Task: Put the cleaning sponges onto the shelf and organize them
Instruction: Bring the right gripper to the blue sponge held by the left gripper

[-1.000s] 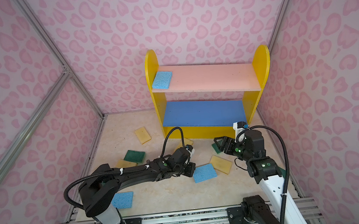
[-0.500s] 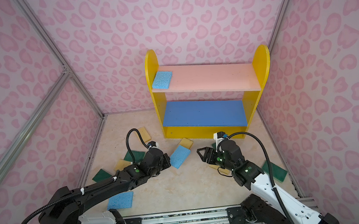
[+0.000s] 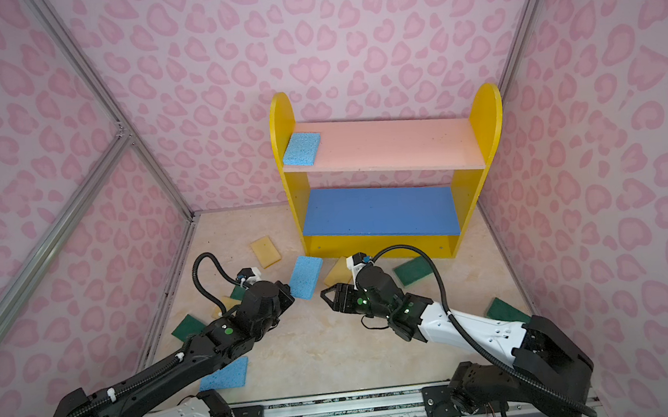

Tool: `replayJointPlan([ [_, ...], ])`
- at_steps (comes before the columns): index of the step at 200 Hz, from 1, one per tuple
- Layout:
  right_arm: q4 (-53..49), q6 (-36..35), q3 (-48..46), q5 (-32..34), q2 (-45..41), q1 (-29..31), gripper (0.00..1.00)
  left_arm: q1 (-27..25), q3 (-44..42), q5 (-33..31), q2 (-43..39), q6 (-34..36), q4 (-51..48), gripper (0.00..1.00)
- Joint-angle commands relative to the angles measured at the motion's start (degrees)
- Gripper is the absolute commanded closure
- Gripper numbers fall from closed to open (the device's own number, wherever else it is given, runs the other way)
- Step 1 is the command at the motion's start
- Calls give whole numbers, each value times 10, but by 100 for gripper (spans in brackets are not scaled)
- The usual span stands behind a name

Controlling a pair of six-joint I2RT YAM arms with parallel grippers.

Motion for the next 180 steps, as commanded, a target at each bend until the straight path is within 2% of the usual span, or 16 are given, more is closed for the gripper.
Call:
replayJointPlan([
  [1,58,6,27,-15,36,15,37,4,5,-15,-3,-13,-9,96],
  [97,66,23,84,-18,119,28,41,11,6,-19,-35,-4,-15,96],
  [153,75,29,106,-21,142,27,54,13,7,-12,-42,0,-17,96],
  [180,76,31,117,-25,153,26,64,15,9,-12,-48,6,-20,96],
])
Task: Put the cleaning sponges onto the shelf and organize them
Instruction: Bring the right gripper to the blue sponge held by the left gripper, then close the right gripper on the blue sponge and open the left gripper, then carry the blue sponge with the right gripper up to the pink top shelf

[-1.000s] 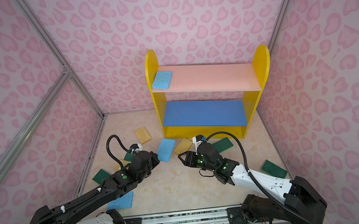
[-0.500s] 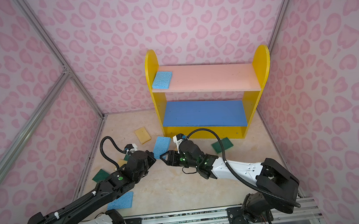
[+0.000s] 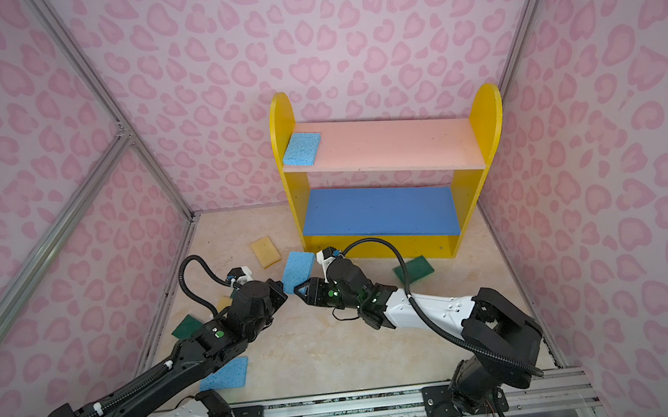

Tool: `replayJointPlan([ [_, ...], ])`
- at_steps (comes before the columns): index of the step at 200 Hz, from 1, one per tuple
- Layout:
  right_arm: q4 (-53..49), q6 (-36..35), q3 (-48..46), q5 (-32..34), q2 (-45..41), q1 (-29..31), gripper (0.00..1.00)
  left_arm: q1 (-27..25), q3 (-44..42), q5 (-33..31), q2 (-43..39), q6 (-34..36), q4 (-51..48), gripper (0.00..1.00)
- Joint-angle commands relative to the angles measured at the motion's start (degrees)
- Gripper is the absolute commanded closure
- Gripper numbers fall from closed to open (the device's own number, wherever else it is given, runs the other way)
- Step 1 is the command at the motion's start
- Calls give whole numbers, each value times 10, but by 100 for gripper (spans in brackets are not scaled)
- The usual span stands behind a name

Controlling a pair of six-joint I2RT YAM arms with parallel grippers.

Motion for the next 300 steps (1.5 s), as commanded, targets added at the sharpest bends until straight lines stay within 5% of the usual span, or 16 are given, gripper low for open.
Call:
replayJointPlan([
  [1,17,3,8,-2,10,0,65,1,8,-5,-7,6,-8,96],
  [80,-11,-11,36,-7,23,-1,94,8,18,-8,-16,29,-22,96],
  [109,-43,-31,41,-2,4,-7,94,11,30,-5,-25,62,-34,43],
  [139,-97,-58,41,7,-35,-20,95,14,40,-22,-43,110,-62,20],
  [176,-205,-120,78,6,-76,-25,95,33,33,-40,-80,148,-97,4],
  [241,-363,-223,190,25,-156,-57,95,55,11,-29,-112,214,-118,2],
  [300,-492,-293,373,-20,-127,-122,96,55,6,-15,-111,242,-116,2],
])
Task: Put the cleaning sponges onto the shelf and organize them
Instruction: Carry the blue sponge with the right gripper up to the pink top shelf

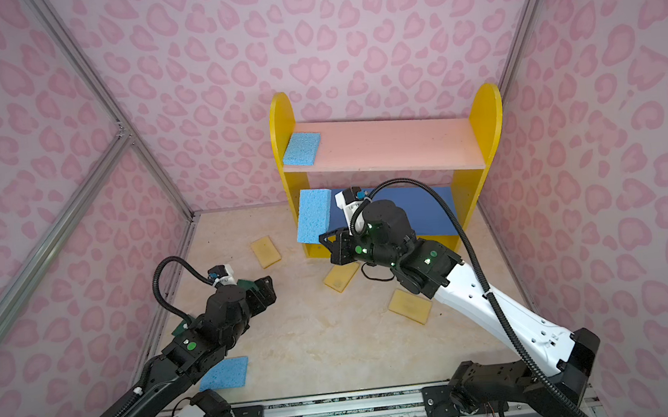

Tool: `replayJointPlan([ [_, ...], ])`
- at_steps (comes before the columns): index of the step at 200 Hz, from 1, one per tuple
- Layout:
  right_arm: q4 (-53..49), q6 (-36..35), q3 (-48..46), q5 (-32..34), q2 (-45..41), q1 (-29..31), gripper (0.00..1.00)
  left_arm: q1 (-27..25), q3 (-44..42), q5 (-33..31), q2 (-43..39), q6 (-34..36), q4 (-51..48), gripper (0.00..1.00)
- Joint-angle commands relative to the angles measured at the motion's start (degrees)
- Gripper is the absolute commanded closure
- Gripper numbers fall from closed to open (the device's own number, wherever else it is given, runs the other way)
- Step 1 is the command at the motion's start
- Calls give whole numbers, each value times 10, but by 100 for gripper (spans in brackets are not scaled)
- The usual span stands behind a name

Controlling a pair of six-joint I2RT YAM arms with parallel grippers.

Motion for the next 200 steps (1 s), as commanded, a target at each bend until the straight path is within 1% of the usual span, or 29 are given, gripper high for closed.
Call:
replayJointPlan([
  [1,-67,-43,62,-30,21,-24,96,0,-1,8,-2,26,4,2],
  [30,-120,-79,168,-56,65,-59,96,0,2,25,-3,42,6,2],
  [60,-152,-89,263,-91,118,-103,96,1,2,33,-3,51,3,2],
  [87,-192,-104,354,-111,178,-127,96,0,-2,38,-5,57,2,2],
  [106,-201,-102,404,-128,214,-142,96,0,-6,39,-5,59,2,2],
  [147,-209,-89,479,-147,278,-178,94,0,-18,58,1,52,9,2],
  [200,-208,-74,511,-176,320,-207,93,0,-23,60,6,54,10,3],
])
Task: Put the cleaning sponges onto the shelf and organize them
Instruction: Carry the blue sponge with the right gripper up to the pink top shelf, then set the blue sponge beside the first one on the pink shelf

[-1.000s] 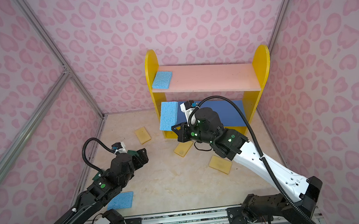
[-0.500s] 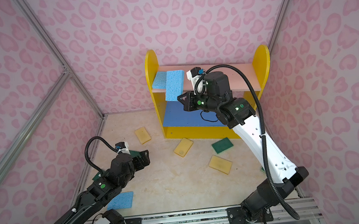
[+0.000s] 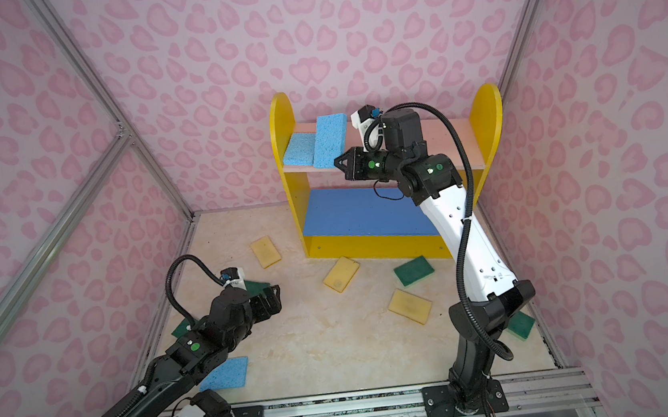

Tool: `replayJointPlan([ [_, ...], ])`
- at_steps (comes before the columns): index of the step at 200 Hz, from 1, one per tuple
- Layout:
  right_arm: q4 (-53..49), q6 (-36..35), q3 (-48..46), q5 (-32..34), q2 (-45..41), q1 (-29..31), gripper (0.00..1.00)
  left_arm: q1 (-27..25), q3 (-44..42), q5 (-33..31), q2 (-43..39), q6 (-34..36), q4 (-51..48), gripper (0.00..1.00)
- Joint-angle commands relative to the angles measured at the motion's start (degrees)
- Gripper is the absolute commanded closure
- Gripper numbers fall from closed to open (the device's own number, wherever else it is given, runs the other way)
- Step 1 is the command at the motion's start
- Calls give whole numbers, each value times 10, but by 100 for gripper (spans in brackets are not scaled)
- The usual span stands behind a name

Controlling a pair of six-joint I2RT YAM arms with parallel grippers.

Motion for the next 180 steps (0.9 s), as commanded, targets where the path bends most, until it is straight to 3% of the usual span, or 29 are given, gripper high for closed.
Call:
replayJointPlan([
  [1,0,10,12,-23,15,-8,92,0,-3,4,2,-1,11,2],
  [30,-4,14,31,-31,36,-15,84,0,-3,7,12,-3,14,3],
  [78,-41,2,78,-25,69,-21,85,0,0,7,19,-5,18,2],
  [121,-51,-12,66,7,62,-26,62,1,0,9,21,-6,16,2],
  [141,-44,-12,51,13,56,-29,56,0,-1,5,20,-9,15,2],
  [180,-49,-16,48,35,53,-30,63,0,-1,6,24,-13,15,2],
])
